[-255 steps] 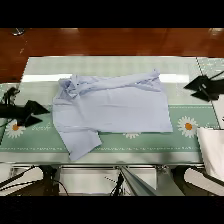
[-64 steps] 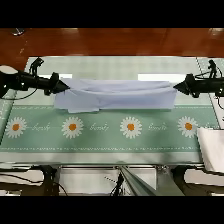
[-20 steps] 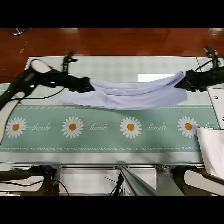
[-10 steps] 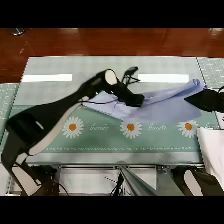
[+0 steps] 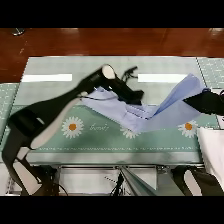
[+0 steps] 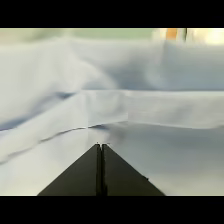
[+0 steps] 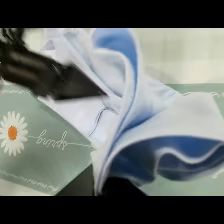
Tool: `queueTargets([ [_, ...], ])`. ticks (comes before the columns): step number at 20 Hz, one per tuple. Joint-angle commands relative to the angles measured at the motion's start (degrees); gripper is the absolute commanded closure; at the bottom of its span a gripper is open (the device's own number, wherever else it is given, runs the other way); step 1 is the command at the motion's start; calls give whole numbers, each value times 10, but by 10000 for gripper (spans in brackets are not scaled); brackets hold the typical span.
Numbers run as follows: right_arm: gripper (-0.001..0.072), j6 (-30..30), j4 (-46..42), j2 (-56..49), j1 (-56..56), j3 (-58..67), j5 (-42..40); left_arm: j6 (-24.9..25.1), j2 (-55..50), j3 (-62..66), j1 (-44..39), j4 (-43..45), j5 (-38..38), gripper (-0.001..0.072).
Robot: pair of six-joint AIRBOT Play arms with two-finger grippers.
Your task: Fold the shirts.
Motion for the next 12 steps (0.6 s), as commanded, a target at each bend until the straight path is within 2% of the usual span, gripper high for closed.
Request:
queueTargets([
  [1,686,22,3,-30,73,0,-32,3,85,-24,136,61,-67,685],
  [3,686,40,4,-69,158,3,-104,5,172,-84,216,97,-65,686],
  [6,686,54,4,-189,278,50,-205,46,326,-203,282,168,-58,685],
  [8,686,55,5,-299,339,116,-237,56,443,-304,300,197,-23,685],
  [12,685,59,18,-504,411,262,-256,55,631,-492,304,175,54,685],
])
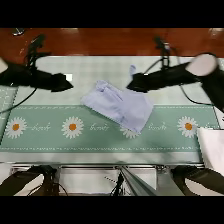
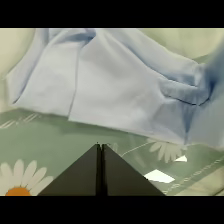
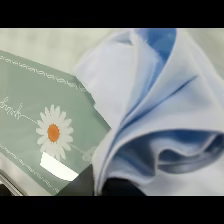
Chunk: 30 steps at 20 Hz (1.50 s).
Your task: Fold the shirts.
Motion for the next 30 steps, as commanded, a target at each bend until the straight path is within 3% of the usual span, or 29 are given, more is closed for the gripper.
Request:
queueTargets([
  [1,685,8,14,-169,65,114,-33,4,159,-158,15,-8,69,685],
  [8,673,14,123,-322,75,227,-48,-6,183,-258,15,-56,108,685],
  [9,418,12,148,-330,75,233,-59,-6,175,-259,15,-56,113,685],
  [10,67,-3,175,-332,74,234,-64,-6,165,-259,15,-56,117,685],
  [13,91,-19,202,-312,39,235,-29,-6,135,-259,15,-56,120,684],
  [15,91,-45,191,-275,-12,235,75,-6,121,-259,15,-56,120,685],
  [16,92,-63,159,-248,-37,235,139,-5,117,-259,15,-56,119,685],
  [18,91,-58,-25,-162,-69,211,226,9,116,-259,15,-56,112,684],
  [20,91,9,-221,-21,-86,76,171,14,116,-259,15,-56,102,684],
  [22,91,122,-290,133,-101,-131,26,13,116,-259,15,-56,98,684],
  [24,92,252,-272,273,-101,-350,-125,13,116,-259,15,-57,99,684],
  [25,92,295,-214,320,-101,-441,-190,13,116,-259,15,-57,99,684],
  [26,92,298,-134,341,-101,-505,-238,13,116,-259,15,-57,99,684],
  [28,92,199,44,327,-101,-574,-280,13,116,-259,15,-57,99,684],
  [30,92,82,139,265,-101,-569,-270,13,116,-259,15,-57,99,684],
])
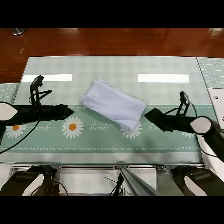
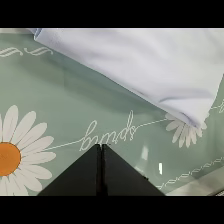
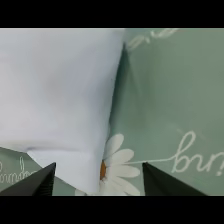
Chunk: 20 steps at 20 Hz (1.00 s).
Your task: Fold the shirts.
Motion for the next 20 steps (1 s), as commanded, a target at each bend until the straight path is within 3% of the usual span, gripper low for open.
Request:
queueTargets([
  [1,92,-141,201,-50,-2,-68,-62,0,0,0,0,0,-1,684],
  [4,92,-234,234,-177,-2,-1,-14,0,0,0,0,0,-2,684],
  [10,96,-277,261,-309,-2,129,27,0,0,0,0,0,-2,684],
  [11,162,-286,268,-322,-2,147,36,0,0,0,0,0,-2,684],
  [12,357,-294,272,-333,-2,167,49,0,0,0,0,0,-1,684],
  [13,614,-315,276,-341,-2,187,64,0,0,0,0,0,-1,684],
  [14,685,-336,275,-344,-2,208,79,0,0,0,0,0,-1,684],
  [16,686,-337,250,-343,-2,263,111,0,0,0,0,0,-1,684],
  [20,686,-276,148,-343,-3,441,215,0,0,0,0,0,-1,684],
])
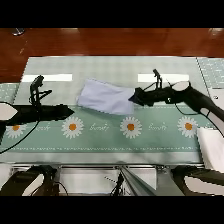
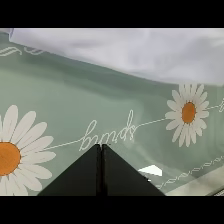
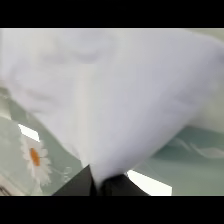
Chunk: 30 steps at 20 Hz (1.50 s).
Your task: Fold the shirts.
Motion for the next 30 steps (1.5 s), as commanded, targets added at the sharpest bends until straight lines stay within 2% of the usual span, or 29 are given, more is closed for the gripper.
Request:
queueTargets([
  [1,686,47,-89,-4,-2,165,117,0,0,0,0,0,0,684],
  [8,686,183,-225,-1,-99,456,332,0,0,0,0,-2,0,684],
  [15,686,228,-232,80,-335,490,477,0,0,0,0,-2,2,684],
  [17,688,234,-272,107,-409,489,530,0,0,0,0,-2,1,684],
  [20,688,234,-324,182,-511,440,531,0,0,0,0,-2,2,684],
  [23,687,223,-373,271,-611,320,530,0,0,0,0,-2,1,684],
  [25,687,209,-445,332,-668,238,530,0,0,0,0,-2,1,684],
  [27,687,190,-554,386,-719,177,530,0,0,0,0,-2,2,684],
  [30,680,201,-635,459,-739,91,529,0,0,0,0,-2,4,684],
])
